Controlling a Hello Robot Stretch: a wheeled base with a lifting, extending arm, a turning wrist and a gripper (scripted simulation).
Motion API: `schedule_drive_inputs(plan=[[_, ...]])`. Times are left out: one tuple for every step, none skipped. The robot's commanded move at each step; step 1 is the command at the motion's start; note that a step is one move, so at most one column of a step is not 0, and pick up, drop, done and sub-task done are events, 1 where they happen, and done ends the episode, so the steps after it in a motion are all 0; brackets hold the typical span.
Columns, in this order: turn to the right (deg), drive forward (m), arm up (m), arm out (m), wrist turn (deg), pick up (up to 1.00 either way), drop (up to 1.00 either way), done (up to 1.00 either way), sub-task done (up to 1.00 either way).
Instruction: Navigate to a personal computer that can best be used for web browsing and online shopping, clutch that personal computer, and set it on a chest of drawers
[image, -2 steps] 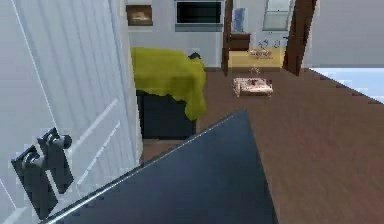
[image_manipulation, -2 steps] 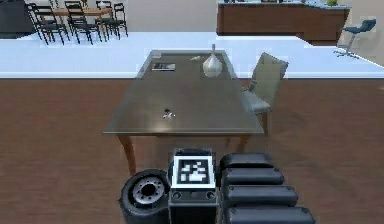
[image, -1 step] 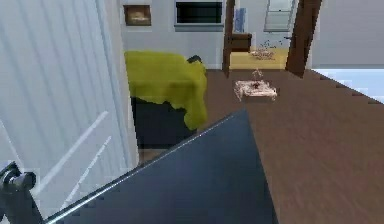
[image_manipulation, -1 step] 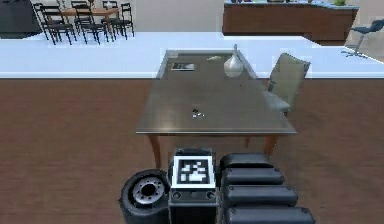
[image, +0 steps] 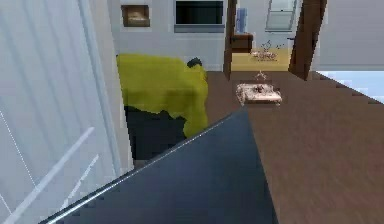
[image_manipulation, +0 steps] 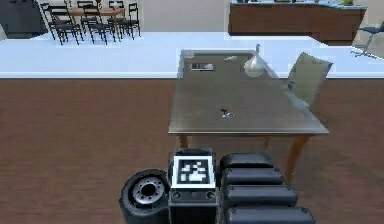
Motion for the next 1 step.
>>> schedule_drive_inputs(plan=[[45.0,0.0,0.0,0.0,0.0,0.0,0.0,0.0,0.0]])
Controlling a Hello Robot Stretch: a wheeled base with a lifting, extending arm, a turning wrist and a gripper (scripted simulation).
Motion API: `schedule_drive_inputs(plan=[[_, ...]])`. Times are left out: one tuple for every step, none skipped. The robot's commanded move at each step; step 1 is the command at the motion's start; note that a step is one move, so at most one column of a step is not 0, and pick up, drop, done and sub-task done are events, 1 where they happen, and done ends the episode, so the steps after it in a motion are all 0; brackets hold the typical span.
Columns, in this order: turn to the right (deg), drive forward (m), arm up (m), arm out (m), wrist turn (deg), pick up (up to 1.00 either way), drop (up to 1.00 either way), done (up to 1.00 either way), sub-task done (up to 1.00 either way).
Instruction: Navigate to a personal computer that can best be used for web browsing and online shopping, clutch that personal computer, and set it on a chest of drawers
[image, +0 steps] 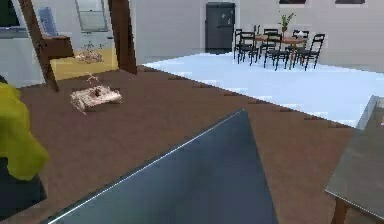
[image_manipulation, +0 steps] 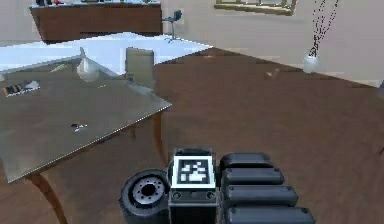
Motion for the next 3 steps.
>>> schedule_drive_inputs(plan=[[42.0,0.0,0.0,0.0,0.0,0.0,0.0,0.0,0.0],[0.0,0.2,0.0,0.0,0.0,0.0,0.0,0.0,0.0],[-45.0,0.0,0.0,0.0,0.0,0.0,0.0,0.0,0.0]])
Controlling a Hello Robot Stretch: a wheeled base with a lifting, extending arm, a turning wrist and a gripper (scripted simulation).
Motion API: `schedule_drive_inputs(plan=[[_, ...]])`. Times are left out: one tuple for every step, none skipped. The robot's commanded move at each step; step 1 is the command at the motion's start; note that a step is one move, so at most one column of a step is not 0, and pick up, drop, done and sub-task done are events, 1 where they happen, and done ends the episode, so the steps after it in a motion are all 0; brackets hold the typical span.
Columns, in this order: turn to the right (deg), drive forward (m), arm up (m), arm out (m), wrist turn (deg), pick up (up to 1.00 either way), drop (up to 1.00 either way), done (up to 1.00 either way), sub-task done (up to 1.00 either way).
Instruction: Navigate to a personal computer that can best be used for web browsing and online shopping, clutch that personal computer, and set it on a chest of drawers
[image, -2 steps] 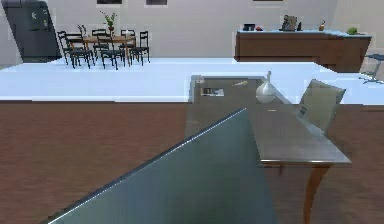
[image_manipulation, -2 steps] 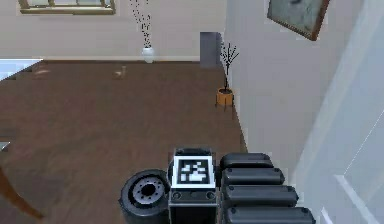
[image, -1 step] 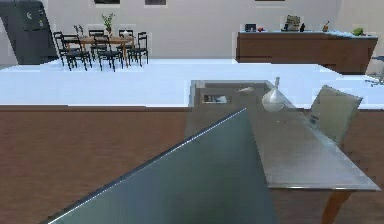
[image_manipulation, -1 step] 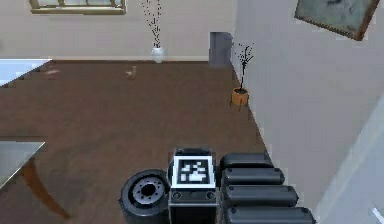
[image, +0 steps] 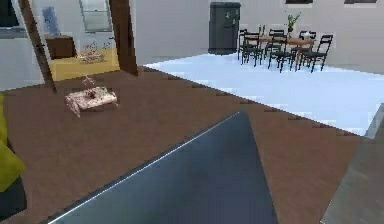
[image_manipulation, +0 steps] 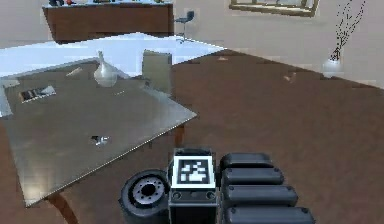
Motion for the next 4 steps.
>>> schedule_drive_inputs(plan=[[-12.0,0.0,0.0,0.0,0.0,0.0,0.0,0.0,0.0],[0.0,0.5,0.0,0.0,0.0,0.0,0.0,0.0,0.0],[0.0,1.0,0.0,0.0,0.0,0.0,0.0,0.0,0.0],[3.0,0.0,0.0,0.0,0.0,0.0,0.0,0.0,0.0]])
